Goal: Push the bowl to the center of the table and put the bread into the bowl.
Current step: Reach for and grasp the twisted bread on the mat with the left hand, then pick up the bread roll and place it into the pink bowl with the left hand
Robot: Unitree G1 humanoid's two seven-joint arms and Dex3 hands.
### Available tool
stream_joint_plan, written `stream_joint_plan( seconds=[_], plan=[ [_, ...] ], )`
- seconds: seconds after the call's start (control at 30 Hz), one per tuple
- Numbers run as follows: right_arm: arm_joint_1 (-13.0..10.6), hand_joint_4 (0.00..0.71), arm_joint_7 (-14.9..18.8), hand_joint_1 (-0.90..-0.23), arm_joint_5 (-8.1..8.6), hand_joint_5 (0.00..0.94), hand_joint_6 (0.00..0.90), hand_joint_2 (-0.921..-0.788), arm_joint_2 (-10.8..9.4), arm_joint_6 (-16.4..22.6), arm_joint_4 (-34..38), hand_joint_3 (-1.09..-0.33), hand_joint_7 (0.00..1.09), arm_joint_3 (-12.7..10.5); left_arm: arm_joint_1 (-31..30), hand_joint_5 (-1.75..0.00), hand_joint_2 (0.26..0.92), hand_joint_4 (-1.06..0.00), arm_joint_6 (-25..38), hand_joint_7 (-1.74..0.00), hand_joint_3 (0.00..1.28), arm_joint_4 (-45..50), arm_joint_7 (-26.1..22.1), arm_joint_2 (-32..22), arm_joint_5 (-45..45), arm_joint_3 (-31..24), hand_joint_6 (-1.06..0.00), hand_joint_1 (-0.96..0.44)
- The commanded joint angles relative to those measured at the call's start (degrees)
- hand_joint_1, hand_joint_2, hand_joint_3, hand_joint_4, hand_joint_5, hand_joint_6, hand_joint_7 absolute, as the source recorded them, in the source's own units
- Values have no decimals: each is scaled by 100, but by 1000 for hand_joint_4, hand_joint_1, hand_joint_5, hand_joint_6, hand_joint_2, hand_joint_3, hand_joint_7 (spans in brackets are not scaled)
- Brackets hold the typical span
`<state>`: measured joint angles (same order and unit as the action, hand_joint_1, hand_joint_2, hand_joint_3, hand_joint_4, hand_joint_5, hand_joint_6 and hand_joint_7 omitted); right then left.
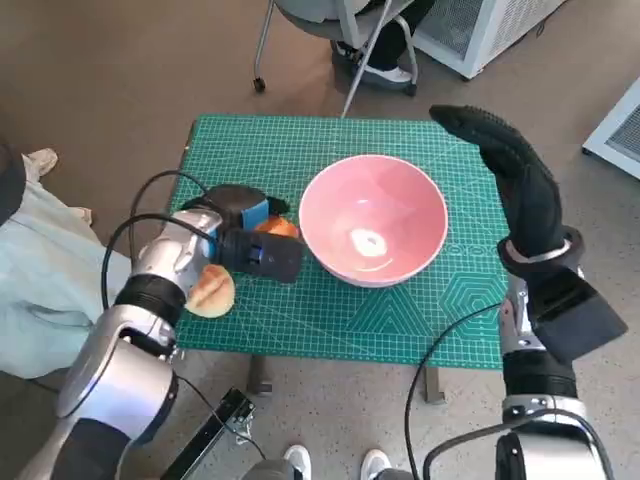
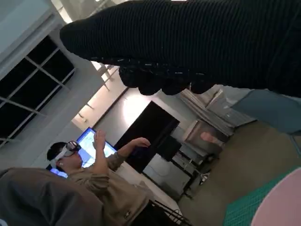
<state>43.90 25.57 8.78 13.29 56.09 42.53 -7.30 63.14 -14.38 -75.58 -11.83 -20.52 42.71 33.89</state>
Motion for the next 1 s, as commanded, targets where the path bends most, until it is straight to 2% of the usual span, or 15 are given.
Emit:
stream_joint_plan(
  seconds=[0.03,0.07,0.1,0.2,0.4,0.87,1.0],
  plan=[
    [-136,260,-36,-759,-11,1,-1,-921,47,4,57,-803,658,2,6,-642,920,-629,-67,-1236,214,-98,-85,-121,15,14,-517,-186],
    [-133,260,-40,-759,-12,1,-1,-921,46,3,61,-802,657,2,8,-878,920,-571,-77,-1285,215,-103,-95,-136,2,2,-515,-119],
    [-132,260,-46,-759,-16,1,-1,-921,45,5,65,-802,657,3,13,-1026,921,-535,-79,-1315,214,-110,-113,-157,-23,-24,-517,-76],
    [-127,260,-60,-759,-24,1,-1,-921,37,11,81,-802,655,6,35,-1198,921,-513,-74,-1313,192,-119,-173,-218,-110,-116,-544,-25],
    [-128,260,-48,-757,9,1,-1,-921,17,7,89,-802,656,17,81,-1275,921,-529,-138,-1269,164,-95,-246,-382,-279,-316,-573,-2],
    [-68,259,3,-739,76,0,-1,-921,-30,16,139,-805,658,37,389,-1265,921,-550,-296,-1274,158,74,-299,-806,-738,-900,-565,1],
    [-64,258,31,-736,110,0,-1,-921,-34,2,135,-806,658,46,519,-1270,921,-558,-473,-1265,155,194,-151,-964,-916,-1124,-560,1]
  ],
)
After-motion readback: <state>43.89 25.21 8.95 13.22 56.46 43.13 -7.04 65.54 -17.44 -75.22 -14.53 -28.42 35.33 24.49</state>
